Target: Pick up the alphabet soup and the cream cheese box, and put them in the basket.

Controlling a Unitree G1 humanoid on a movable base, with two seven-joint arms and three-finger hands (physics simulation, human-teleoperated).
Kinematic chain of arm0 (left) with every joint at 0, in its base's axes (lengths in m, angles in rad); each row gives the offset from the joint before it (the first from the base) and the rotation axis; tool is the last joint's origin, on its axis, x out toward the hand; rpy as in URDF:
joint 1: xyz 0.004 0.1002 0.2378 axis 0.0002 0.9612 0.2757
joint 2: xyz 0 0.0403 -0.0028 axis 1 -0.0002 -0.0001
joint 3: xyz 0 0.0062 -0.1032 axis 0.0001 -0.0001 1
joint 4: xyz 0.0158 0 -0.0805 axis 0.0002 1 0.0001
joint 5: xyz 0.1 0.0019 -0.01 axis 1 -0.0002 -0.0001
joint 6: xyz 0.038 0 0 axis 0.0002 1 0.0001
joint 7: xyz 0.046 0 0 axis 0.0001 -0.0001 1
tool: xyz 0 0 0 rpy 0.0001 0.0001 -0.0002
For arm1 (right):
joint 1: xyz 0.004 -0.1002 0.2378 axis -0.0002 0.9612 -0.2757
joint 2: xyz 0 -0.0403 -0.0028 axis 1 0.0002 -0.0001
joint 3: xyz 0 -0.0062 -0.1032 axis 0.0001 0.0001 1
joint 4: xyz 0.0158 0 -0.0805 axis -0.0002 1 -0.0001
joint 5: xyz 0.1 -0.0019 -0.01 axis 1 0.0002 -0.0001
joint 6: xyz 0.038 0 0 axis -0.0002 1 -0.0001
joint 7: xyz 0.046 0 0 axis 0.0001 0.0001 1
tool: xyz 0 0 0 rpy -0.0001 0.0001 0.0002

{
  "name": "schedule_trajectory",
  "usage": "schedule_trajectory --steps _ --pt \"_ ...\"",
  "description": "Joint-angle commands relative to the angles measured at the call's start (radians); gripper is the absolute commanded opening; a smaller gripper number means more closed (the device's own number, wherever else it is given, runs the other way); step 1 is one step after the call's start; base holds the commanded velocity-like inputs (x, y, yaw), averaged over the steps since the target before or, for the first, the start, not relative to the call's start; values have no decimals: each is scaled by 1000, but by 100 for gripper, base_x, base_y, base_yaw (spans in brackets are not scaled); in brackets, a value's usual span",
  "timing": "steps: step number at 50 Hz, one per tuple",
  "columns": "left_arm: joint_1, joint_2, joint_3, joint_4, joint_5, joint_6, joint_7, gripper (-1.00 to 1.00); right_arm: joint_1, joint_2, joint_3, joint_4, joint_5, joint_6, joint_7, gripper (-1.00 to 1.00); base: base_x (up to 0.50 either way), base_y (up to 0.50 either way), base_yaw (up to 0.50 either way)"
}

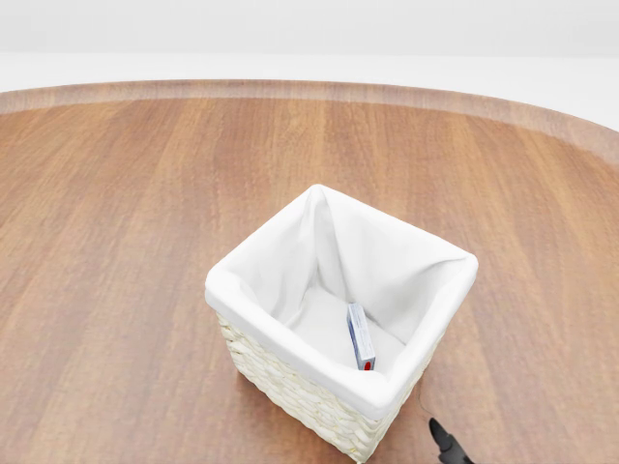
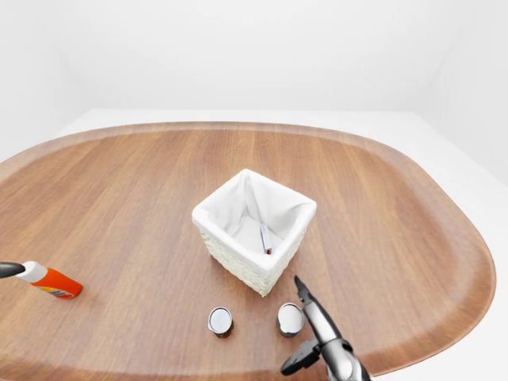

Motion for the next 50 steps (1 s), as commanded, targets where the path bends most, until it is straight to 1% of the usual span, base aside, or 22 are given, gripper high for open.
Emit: schedule_trajectory --steps 1,7,13,19,28,40,41,42,43,50 --pt "-46 -13 -32 -22 -5 0 10 100 -32 -8 23 49 -16 0 -24 100 0 0 0" --pt "-51 -7 -32 -29 -7 0 5 100 -58 -15 37 89 -29 0 -46 100 0 0 0" --pt "-48 -12 -37 -22 -3 0 11 100 -77 -25 46 135 -29 0 -67 100 0 0 0" --pt "-50 -10 -36 -26 -1 0 7 100 -82 -28 56 148 -29 0 -68 100 0 0 0" --pt "-47 -11 -34 -23 -1 0 7 100 -65 -34 49 150 -26 0 -68 100 0 0 0" --pt "-46 -13 -35 -23 3 0 4 100 -111 -39 52 216 -12 0 -72 100 0 0 0" --pt "-46 -13 -36 -23 4 0 4 100 -116 -42 52 230 -5 0 -72 29 0 0 0" --pt "-45 -13 -36 -23 4 0 4 100 -115 -42 53 230 -4 0 -71 -21 0 0 0" --pt "-45 -14 -36 -22 5 0 4 100 -113 -42 53 233 -8 0 -76 -100 0 0 0" --pt "-44 -15 -35 -23 6 0 3 100 -101 -41 45 203 4 0 -67 -100 0 0 0"
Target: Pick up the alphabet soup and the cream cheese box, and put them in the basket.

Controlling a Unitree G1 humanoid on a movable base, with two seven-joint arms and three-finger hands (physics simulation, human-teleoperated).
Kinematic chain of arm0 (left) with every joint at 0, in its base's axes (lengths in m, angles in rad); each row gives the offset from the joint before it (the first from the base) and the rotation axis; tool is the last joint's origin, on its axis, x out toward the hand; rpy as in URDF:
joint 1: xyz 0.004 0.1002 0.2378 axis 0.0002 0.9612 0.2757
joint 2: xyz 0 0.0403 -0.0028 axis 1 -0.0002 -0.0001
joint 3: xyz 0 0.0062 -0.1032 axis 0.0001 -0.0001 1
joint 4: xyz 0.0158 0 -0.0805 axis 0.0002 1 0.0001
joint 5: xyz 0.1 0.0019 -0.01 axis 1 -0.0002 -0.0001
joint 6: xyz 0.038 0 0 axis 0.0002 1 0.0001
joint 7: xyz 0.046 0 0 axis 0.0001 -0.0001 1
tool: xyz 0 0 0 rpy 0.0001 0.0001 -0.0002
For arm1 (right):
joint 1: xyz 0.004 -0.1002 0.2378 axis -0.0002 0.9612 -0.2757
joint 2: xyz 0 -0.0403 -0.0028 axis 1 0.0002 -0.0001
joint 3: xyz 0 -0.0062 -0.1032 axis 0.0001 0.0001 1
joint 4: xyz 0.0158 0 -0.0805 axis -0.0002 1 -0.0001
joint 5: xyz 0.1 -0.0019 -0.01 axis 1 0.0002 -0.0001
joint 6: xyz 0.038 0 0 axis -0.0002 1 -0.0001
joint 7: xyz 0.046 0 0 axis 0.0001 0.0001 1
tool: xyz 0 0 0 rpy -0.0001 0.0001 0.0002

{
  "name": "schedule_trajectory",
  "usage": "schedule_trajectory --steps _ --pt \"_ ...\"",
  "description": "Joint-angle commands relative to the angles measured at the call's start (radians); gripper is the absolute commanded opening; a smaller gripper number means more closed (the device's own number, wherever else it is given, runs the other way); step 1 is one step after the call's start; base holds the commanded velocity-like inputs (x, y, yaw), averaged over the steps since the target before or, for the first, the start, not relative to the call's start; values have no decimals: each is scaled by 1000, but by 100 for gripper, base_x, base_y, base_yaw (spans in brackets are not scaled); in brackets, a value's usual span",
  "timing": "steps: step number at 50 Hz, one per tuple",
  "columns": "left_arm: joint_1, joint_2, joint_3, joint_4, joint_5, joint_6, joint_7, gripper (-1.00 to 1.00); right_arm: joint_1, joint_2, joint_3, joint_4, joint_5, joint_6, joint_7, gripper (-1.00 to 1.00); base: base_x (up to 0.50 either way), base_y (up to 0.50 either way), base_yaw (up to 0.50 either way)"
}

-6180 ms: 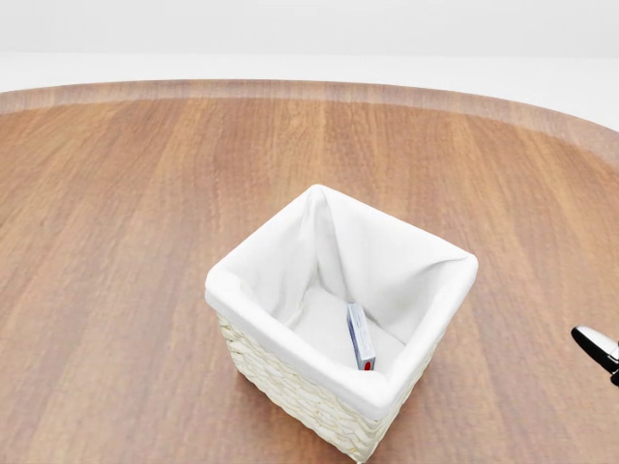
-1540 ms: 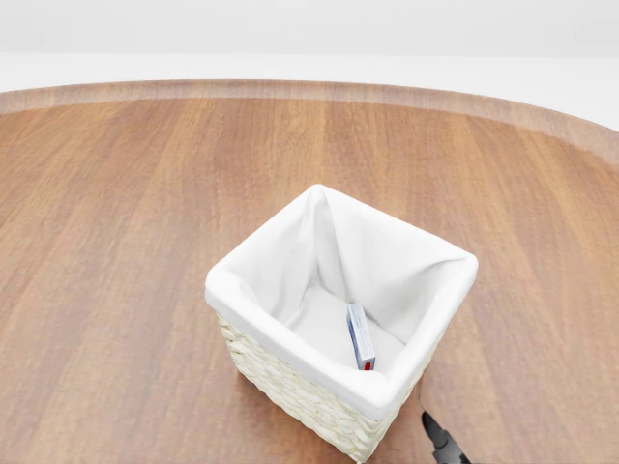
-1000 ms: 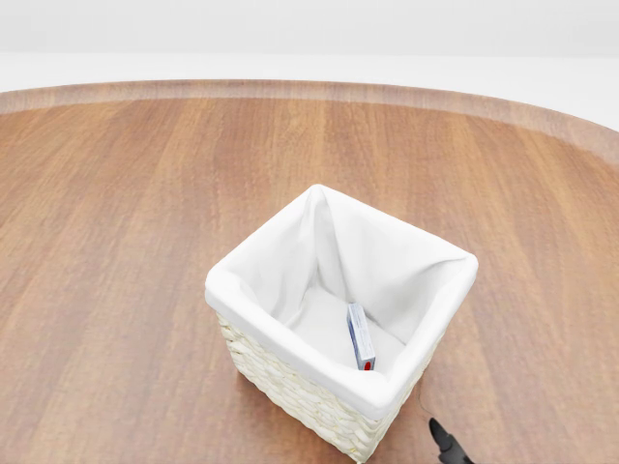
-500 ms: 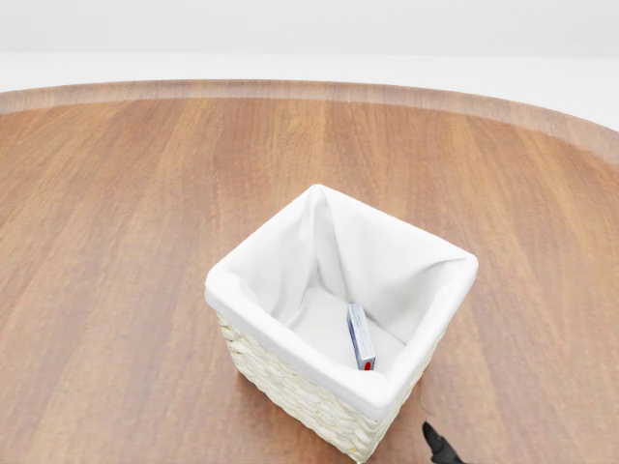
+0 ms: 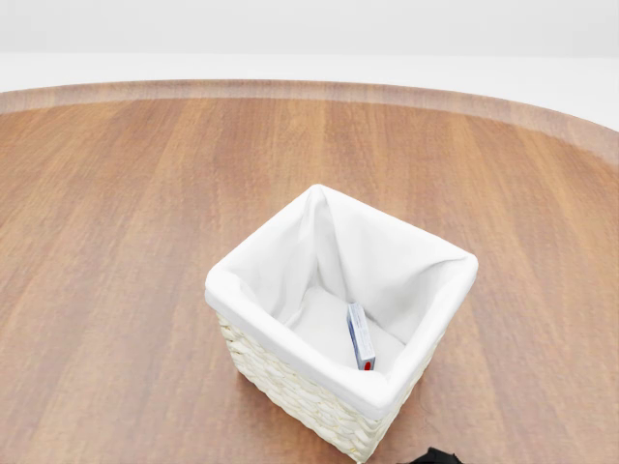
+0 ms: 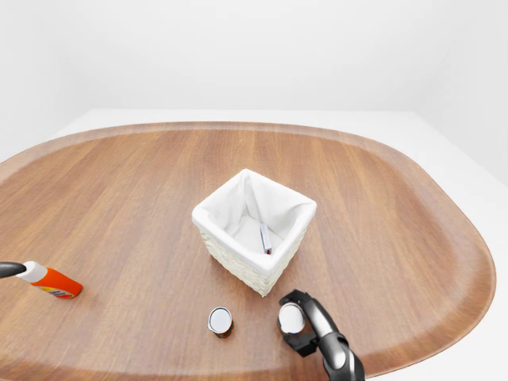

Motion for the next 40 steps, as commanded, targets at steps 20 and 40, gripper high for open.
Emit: schedule_trajectory --steps 20,40 --pt "-48 -10 -28 -37 -7 0 1 100 86 18 -97 -134 60 0 54 -100 0 0 0" --pt "-43 -17 -31 -25 -9 0 12 100 -8 48 -273 -242 100 0 -113 -100 0 0 0"
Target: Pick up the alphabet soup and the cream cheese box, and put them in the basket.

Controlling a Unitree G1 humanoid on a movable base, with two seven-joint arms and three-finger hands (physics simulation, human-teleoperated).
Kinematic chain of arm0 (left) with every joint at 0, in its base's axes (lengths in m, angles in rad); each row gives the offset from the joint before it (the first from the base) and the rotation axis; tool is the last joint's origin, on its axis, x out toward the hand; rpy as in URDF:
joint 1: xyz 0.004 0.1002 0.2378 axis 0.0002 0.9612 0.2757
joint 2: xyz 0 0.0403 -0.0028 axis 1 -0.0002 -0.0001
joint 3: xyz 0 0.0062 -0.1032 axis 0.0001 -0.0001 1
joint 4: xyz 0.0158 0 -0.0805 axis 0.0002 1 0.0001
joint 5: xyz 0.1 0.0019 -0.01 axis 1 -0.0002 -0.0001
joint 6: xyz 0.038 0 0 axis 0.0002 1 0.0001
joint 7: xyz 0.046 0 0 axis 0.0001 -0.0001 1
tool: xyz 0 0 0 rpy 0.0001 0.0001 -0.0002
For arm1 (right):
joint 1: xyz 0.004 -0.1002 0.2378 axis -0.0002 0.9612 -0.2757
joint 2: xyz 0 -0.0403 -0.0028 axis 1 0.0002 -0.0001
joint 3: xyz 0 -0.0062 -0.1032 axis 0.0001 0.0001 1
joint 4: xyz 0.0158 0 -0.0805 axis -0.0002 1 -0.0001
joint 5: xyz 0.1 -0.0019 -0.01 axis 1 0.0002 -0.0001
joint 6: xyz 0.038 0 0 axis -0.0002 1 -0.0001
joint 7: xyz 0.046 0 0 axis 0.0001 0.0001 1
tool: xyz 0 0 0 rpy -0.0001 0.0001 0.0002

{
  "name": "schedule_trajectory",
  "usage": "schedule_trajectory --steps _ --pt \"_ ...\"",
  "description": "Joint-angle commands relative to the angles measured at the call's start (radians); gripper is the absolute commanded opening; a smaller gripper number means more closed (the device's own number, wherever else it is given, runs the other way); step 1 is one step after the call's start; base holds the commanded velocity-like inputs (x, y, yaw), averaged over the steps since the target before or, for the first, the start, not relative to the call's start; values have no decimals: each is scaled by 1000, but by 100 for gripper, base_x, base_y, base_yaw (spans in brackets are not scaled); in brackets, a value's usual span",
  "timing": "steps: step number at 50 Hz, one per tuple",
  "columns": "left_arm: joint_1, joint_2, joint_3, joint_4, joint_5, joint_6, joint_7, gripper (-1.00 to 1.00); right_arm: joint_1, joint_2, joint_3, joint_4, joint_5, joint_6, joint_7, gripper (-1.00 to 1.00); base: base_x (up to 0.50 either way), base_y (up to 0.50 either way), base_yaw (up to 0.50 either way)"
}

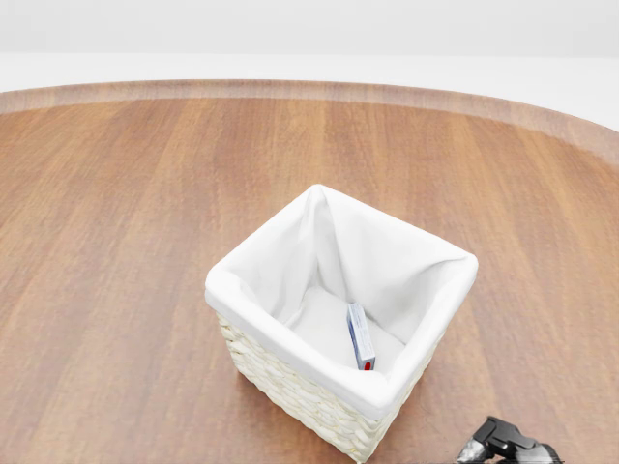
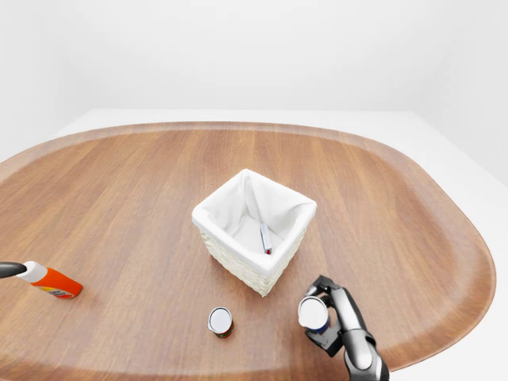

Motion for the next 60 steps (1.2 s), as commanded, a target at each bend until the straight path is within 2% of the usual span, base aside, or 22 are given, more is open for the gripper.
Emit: schedule_trajectory --steps 1,10,34,44,46,48,53,60 --pt "-44 -13 -30 -22 -9 0 10 100 -67 6 -84 -54 60 0 -111 -100 0 0 0" --pt "-43 -15 -32 -23 -6 0 8 100 -99 0 -91 -99 93 0 -191 -100 0 0 0" --pt "-46 -12 -27 -24 -10 0 7 100 -142 43 -77 -403 123 0 -248 -100 0 0 0" --pt "-48 -8 -27 -29 -18 0 8 100 -235 18 -46 -587 116 0 -199 -100 0 0 0" --pt "-48 -8 -27 -30 -17 0 7 100 -262 11 -38 -622 113 45 -191 -100 0 0 0" --pt "-48 -8 -27 -31 -18 0 7 100 -276 7 -31 -638 109 68 -194 -100 0 0 0" --pt "-46 -11 -27 -28 -18 0 10 100 -348 -7 -12 -703 134 175 -182 -100 0 0 0" --pt "-45 -12 -28 -25 -18 0 12 100 -476 -36 48 -648 115 175 -214 -100 0 0 0"
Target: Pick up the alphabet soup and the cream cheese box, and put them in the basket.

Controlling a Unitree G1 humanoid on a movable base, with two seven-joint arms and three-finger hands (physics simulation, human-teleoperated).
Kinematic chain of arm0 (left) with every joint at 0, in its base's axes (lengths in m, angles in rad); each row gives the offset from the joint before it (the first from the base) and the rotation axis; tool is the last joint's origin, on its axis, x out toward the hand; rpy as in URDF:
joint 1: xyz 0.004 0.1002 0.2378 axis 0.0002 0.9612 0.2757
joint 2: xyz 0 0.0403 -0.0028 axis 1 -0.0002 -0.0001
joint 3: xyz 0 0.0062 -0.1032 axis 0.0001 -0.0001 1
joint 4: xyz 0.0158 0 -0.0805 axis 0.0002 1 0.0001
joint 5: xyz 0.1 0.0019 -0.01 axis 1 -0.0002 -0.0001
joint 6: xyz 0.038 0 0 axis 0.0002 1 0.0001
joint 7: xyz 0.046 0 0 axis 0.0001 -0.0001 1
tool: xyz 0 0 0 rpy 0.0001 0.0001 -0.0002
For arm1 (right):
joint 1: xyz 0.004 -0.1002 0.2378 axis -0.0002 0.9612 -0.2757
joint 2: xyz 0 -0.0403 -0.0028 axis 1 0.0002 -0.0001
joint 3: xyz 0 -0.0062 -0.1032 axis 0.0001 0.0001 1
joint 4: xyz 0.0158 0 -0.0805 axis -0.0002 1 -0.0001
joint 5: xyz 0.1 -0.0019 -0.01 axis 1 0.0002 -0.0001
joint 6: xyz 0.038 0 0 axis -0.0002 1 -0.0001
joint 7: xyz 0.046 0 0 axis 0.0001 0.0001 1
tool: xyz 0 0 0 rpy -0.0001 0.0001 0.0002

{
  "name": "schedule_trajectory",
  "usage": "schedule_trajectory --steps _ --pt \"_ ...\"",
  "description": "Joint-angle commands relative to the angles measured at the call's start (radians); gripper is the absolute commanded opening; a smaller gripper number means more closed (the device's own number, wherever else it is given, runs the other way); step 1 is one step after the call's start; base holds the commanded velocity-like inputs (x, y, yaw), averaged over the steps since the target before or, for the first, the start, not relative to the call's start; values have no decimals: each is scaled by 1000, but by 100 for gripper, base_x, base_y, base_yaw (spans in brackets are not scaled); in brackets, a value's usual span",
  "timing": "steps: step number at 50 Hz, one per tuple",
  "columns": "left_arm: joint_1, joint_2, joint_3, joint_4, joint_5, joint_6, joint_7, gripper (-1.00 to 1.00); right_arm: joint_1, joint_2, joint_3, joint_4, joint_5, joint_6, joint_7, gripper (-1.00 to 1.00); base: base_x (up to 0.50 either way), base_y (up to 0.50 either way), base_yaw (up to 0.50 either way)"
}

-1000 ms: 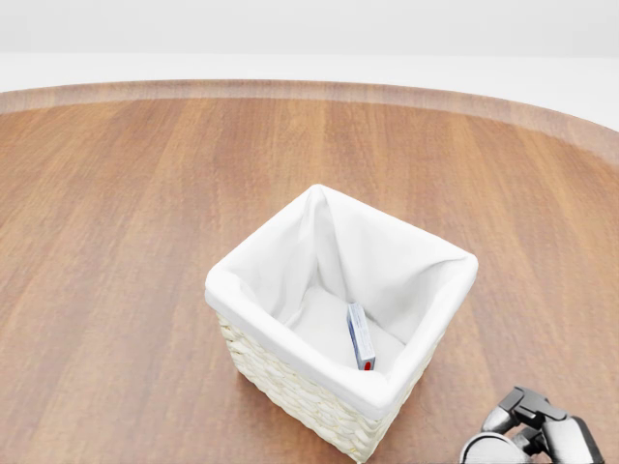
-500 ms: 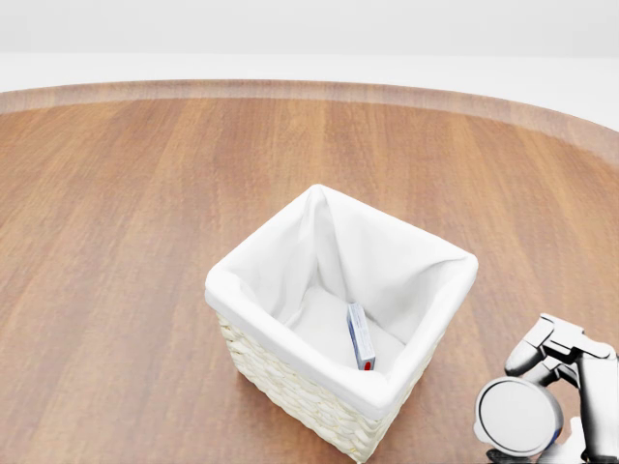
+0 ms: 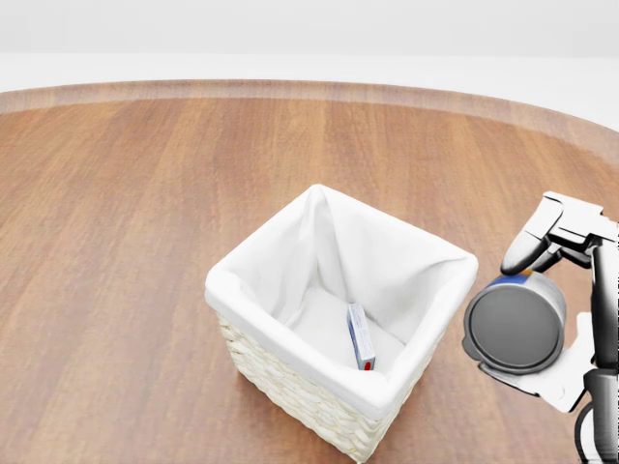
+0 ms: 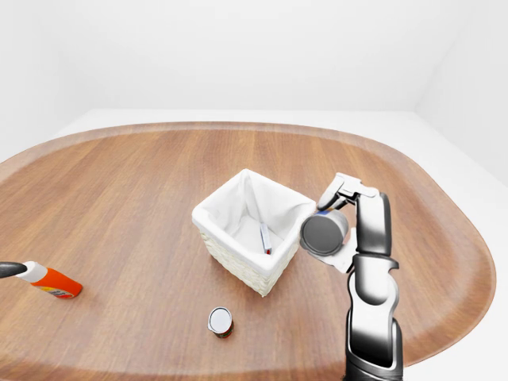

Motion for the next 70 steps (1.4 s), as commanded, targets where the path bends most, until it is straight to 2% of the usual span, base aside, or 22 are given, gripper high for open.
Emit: schedule_trajectory --steps 1,8,10,24,29,34,39,48,50,54,57,59,63,66,68,70 --pt "-45 -12 -30 -27 -9 0 7 100 -163 -33 69 -38 33 35 -38 -100 0 0 0" --pt "-45 -14 -34 -23 -4 0 8 100 -265 -43 106 35 50 35 -62 -100 0 0 0" --pt "-45 -13 -33 -26 -4 0 6 100 -277 -56 140 64 0 35 -67 -100 0 0 0" --pt "-53 -2 -26 -37 -13 0 -2 100 -401 31 229 200 7 35 -102 -100 0 0 0" --pt "-49 -4 -24 -35 -15 0 1 100 -407 65 254 346 28 35 -183 -100 0 0 0" --pt "-47 -7 -24 -33 -14 0 3 100 -454 64 249 484 47 35 -239 -100 0 0 0" --pt "-46 -10 -28 -32 -12 0 4 100 -536 54 268 679 -19 35 -304 -100 0 0 0" --pt "-49 -6 -27 -42 -12 0 -4 100 -656 52 258 911 2 -17 -348 -100 0 0 0" --pt "-50 -5 -26 -42 -14 0 -4 100 -675 55 263 928 4 -14 -334 -100 0 0 0" --pt "-49 -6 -28 -39 -12 0 -3 100 -696 69 262 909 36 17 -284 -100 0 0 0" --pt "-49 -7 -29 -35 -9 0 -1 100 -722 76 276 959 63 13 -233 -100 0 0 0" --pt "-48 -8 -28 -34 -9 0 0 100 -736 76 279 1003 46 8 -235 -100 0 0 0" --pt "-49 -8 -31 -31 -5 0 2 100 -753 78 281 1065 16 31 -234 -100 0 0 0" --pt "-48 -10 -34 -35 -4 0 0 100 -796 79 269 1206 28 13 -250 -100 0 0 0" --pt "-48 -8 -27 -39 -8 0 -2 100 -820 78 265 1283 44 -15 -250 -100 0 0 0" --pt "-49 -7 -25 -38 -9 0 -2 100 -831 81 256 1307 72 -5 -242 -100 0 0 0"
